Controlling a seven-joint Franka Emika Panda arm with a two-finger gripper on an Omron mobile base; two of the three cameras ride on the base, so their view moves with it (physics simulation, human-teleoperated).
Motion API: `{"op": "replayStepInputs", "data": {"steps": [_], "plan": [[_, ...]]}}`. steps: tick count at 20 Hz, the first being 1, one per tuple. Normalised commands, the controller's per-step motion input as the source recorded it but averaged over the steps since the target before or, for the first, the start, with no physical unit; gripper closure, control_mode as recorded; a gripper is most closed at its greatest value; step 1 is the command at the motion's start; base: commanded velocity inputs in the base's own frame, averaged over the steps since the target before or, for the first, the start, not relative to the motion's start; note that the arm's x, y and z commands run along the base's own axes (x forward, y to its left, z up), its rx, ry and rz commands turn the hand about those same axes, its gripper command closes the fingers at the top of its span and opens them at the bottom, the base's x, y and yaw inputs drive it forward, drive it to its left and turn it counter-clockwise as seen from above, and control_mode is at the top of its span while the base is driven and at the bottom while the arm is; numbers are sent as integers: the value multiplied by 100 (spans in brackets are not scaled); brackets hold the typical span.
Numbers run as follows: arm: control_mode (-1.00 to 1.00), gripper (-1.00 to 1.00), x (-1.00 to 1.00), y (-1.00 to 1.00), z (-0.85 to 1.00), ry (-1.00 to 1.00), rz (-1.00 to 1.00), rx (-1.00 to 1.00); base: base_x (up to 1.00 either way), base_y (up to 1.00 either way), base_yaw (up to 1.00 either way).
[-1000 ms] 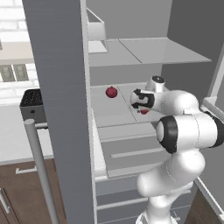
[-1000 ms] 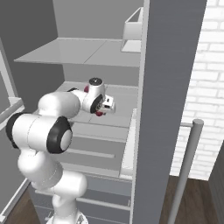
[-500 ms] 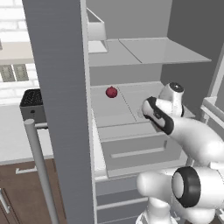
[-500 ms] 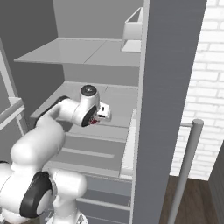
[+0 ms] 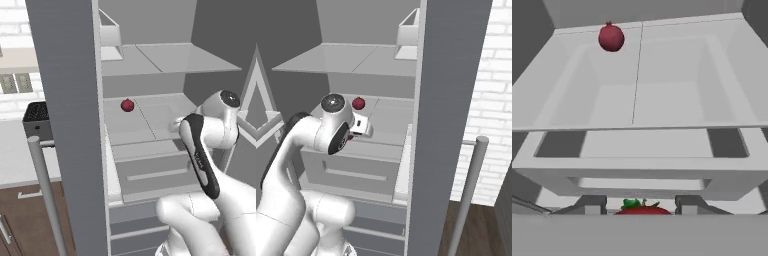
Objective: Take the strawberry from the fridge and place it on top of the pancake, located on the dining counter.
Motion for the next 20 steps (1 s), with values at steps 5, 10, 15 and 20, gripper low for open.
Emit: {"op": "replayStepInputs", "data": {"steps": [5,10,15,20], "plan": [[-100,100,-33,15,56,-6,0,-1,0,0,0],[-100,100,-33,4,30,1,0,0,0,0,0],[100,100,-40,0,2,0,0,0,-60,0,0],[100,100,0,0,0,0,0,0,-100,-3,0]]}}
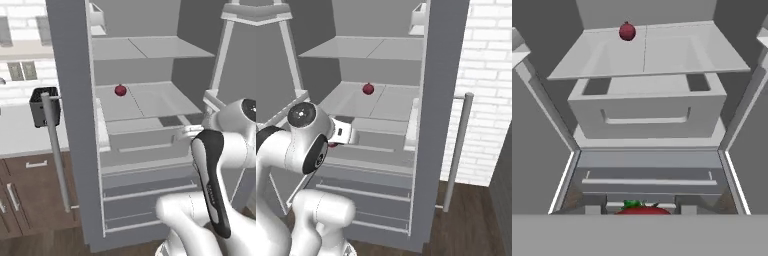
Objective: Take the strawberry from the fridge and place it on top of the pancake, located on the dining counter.
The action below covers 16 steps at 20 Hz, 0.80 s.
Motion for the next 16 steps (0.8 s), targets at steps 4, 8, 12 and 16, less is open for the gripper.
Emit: {"op": "replayStepInputs", "data": {"steps": [4,8,12,16], "plan": [[100,100,0,0,0,0,0,0,-100,3,0],[100,100,0,0,0,0,0,0,-96,36,14],[100,100,0,0,0,0,0,0,-57,84,70],[100,100,0,0,0,0,0,0,-21,35,97]]}}
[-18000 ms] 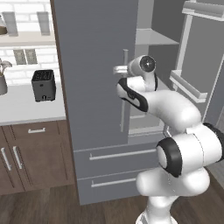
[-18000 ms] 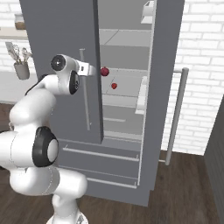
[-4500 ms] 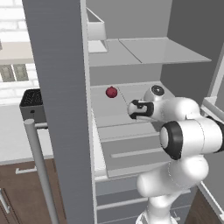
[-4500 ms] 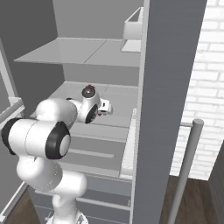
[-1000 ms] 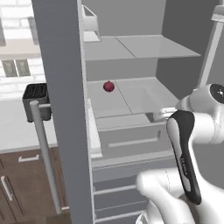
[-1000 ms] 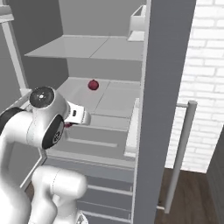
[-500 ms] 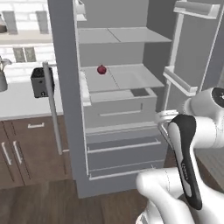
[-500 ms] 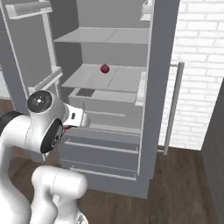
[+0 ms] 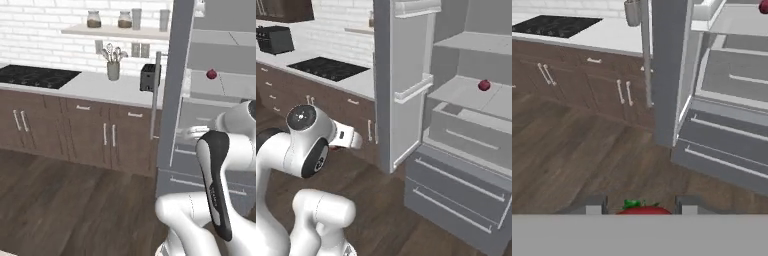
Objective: Take the strawberry from the fridge and place it on top of the pancake, located on the dining counter.
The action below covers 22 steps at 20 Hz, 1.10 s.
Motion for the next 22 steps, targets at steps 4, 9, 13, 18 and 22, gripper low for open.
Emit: {"op": "replayStepInputs", "data": {"steps": [4,9,13,18,22], "plan": [[100,100,0,0,0,0,0,0,-4,14,100],[100,100,0,0,0,0,0,0,0,0,100],[100,100,0,0,0,0,0,0,-4,0,100],[100,100,0,0,0,0,0,0,-54,-4,95],[100,100,0,0,0,0,0,0,-100,33,65]]}}
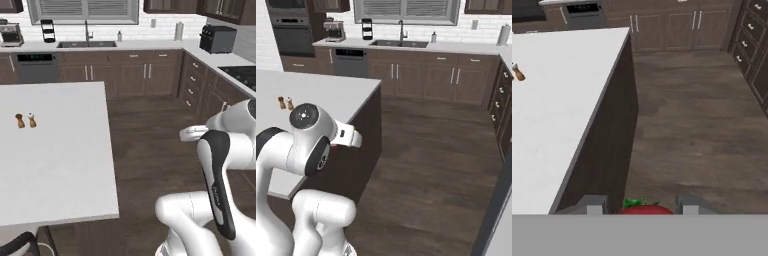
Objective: Take the strawberry from the fridge and place it on top of the pancake, located on the dining counter.
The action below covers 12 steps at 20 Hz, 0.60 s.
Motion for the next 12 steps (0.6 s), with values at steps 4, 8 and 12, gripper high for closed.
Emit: {"op": "replayStepInputs", "data": {"steps": [4,8,12], "plan": [[100,100,0,0,0,0,0,0,-100,100,30],[100,100,0,0,0,0,0,0,-100,63,32],[100,100,0,0,0,0,0,0,-100,-27,54]]}}
